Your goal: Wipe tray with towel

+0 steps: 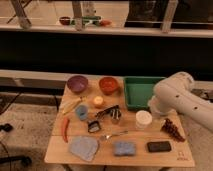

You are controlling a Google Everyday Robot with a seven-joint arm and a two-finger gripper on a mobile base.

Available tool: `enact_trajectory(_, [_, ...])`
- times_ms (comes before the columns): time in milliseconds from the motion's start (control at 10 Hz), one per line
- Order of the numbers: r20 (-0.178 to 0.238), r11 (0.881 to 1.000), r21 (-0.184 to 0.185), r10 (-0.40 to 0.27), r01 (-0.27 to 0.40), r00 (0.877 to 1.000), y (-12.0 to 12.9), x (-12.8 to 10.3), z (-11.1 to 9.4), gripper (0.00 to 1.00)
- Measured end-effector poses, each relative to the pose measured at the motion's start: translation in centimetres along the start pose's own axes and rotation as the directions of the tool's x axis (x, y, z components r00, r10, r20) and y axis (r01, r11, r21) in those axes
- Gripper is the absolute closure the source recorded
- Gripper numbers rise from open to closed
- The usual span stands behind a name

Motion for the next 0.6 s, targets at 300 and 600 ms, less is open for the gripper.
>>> enact_trajectory(300, [0.056, 0.997, 0.018, -0.073, 0.073, 0.996, 0.1, -5.8, 0.4, 0.2])
enact_trajectory(600, [0.137, 0.993, -0.001, -0.118, 0.119, 0.984, 1.4, -9.1, 0.5, 0.2])
